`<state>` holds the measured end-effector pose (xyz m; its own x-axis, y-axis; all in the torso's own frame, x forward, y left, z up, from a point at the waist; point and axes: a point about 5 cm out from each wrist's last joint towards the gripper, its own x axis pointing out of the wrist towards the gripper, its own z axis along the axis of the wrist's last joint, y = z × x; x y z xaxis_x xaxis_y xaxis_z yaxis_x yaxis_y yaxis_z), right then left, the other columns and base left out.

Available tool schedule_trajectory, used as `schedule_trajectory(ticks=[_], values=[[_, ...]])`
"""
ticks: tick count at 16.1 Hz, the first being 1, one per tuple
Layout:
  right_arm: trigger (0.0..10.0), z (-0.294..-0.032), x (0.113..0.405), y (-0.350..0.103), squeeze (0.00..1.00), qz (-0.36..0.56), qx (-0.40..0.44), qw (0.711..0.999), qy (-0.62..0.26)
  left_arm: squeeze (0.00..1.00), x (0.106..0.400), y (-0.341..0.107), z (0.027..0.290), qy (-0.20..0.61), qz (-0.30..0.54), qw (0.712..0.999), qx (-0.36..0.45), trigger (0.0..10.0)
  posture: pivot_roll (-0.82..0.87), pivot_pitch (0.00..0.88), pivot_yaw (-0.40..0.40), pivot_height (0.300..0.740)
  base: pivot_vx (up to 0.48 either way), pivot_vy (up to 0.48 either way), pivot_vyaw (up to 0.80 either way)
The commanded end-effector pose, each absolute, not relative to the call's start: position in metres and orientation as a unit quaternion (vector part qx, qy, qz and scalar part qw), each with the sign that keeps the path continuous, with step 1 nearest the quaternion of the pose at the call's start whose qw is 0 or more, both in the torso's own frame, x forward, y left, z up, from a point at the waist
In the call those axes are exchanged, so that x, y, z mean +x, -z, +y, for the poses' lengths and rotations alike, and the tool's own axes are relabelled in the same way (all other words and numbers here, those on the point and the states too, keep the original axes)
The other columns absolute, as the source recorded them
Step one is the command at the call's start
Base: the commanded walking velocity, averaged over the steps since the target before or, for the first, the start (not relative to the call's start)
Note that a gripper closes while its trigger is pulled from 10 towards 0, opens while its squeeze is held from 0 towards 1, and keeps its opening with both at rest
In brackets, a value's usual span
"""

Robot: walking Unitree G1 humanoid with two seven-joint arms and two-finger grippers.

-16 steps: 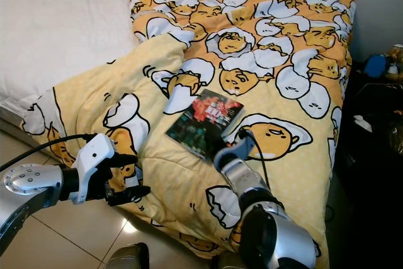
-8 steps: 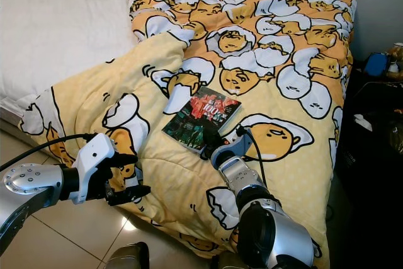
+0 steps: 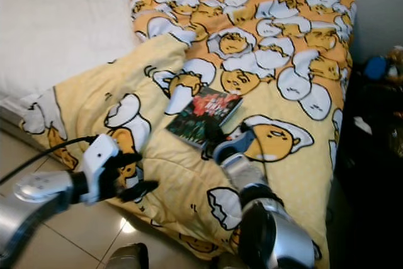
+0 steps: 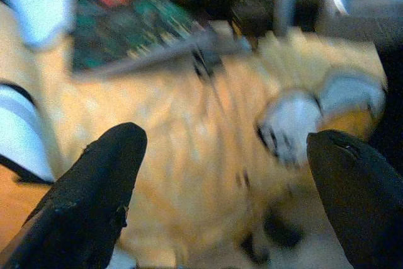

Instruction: Clean up the room

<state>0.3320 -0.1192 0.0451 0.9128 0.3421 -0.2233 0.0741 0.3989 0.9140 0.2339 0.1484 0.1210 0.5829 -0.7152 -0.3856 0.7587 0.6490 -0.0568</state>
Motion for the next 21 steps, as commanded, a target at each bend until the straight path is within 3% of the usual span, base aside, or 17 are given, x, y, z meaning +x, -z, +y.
schedule_trajectory(ticks=[1,4,8,12,13,14,16,19,21], values=[[0.0,-0.13,0.336,-0.057,0.0,0.159,0.544,0.818,-0.095,0.0,0.237,-0.124,0.152,0.393,0.177,0.9,0.064,10.0,0.15,0.0,-0.023,0.74,0.0,0.0,0.0],[0.0,-0.157,0.324,-0.072,0.0,0.124,0.509,0.846,-0.099,0.0,0.255,-0.129,0.146,0.311,0.121,0.941,0.06,10.0,0.09,0.0,-0.005,0.74,0.0,0.0,0.0],[0.0,-0.154,0.293,-0.089,0.0,0.128,0.371,0.915,-0.098,0.0,0.258,-0.115,0.161,0.179,0.108,0.976,0.053,10.0,0.05,0.0,-0.016,0.74,0.0,0.0,0.0],[0.0,-0.156,0.275,-0.094,0.0,0.141,0.245,0.958,-0.052,0.0,0.251,-0.111,0.17,0.127,0.103,0.984,0.064,10.0,0.07,0.0,-0.028,0.74,0.0,0.0,0.0],[4.5,-0.157,0.272,-0.095,0.0,0.141,0.194,0.97,-0.046,0.0,0.249,-0.113,0.172,0.123,0.1,0.985,0.065,10.0,0.08,0.0,-0.032,0.74,0.0,0.0,0.0],[10.0,-0.155,0.271,-0.096,0.0,0.139,0.18,0.973,-0.048,0.0,0.249,-0.113,0.172,0.122,0.098,0.985,0.068,10.0,0.09,0.0,-0.033,0.74,0.0,0.0,0.0],[10.0,-0.151,0.269,-0.09,0.0,0.15,0.107,0.982,-0.049,0.0,0.254,-0.115,0.172,0.116,0.095,0.987,0.061,10.0,0.07,0.0,-0.007,0.74,0.0,0.0,0.0],[10.0,-0.157,0.263,-0.085,0.0,0.155,0.109,0.982,0.002,0.0,0.262,-0.115,0.171,0.103,0.094,0.99,0.013,10.0,0.05,0.0,0.022,0.74,0.0,0.0,-0.72],[10.0,-0.154,0.261,-0.081,0.0,0.163,0.106,0.981,-0.004,0.0,0.261,-0.112,0.168,0.113,0.098,0.988,0.029,10.0,0.04,0.0,0.03,0.74,0.0,0.0,-0.8]])
